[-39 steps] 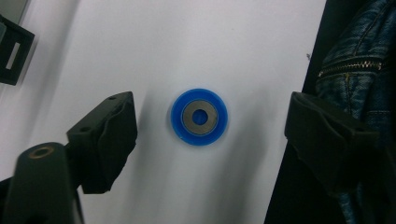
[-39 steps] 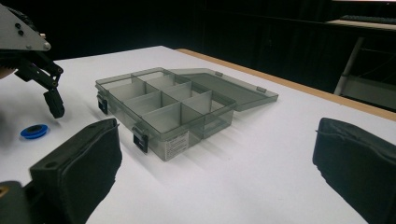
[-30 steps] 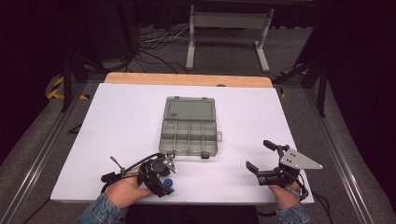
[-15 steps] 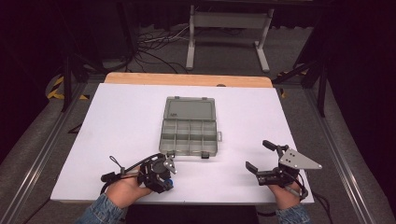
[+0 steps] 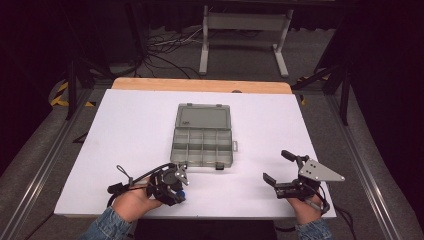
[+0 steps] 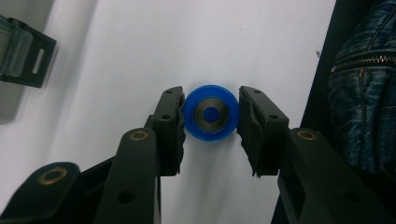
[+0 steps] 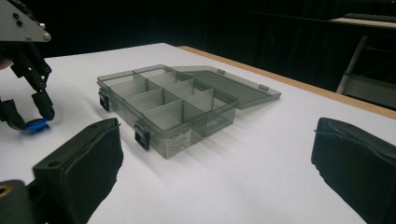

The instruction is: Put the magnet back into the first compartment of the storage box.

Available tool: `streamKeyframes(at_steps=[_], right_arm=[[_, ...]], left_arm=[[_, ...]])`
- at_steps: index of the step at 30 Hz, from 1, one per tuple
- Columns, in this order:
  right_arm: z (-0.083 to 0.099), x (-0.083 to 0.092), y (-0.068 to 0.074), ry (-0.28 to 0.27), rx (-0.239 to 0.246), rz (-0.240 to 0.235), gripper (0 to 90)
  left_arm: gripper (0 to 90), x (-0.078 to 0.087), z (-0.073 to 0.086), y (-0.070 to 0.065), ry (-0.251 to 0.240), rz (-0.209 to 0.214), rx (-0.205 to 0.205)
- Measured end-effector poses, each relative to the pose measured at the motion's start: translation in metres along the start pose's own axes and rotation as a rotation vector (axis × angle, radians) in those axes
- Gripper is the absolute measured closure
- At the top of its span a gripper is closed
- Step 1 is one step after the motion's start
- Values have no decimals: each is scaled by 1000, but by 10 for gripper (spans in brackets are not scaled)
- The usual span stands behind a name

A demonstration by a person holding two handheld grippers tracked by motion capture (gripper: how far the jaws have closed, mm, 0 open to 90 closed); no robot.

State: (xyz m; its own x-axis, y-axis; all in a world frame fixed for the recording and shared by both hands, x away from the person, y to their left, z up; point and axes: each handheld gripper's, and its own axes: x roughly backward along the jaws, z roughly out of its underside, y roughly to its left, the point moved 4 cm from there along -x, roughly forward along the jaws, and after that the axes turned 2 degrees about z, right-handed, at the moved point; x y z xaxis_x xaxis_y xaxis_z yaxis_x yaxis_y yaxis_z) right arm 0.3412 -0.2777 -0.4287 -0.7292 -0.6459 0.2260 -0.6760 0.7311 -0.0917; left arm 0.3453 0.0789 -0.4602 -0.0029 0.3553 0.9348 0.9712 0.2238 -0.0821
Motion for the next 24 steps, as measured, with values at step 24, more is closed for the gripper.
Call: streamKeyframes(at_steps=[24], right_arm=[[1,-1,0,3,-4,0,24]], left_arm=[[622,45,-8,9,-80,-56,-15]])
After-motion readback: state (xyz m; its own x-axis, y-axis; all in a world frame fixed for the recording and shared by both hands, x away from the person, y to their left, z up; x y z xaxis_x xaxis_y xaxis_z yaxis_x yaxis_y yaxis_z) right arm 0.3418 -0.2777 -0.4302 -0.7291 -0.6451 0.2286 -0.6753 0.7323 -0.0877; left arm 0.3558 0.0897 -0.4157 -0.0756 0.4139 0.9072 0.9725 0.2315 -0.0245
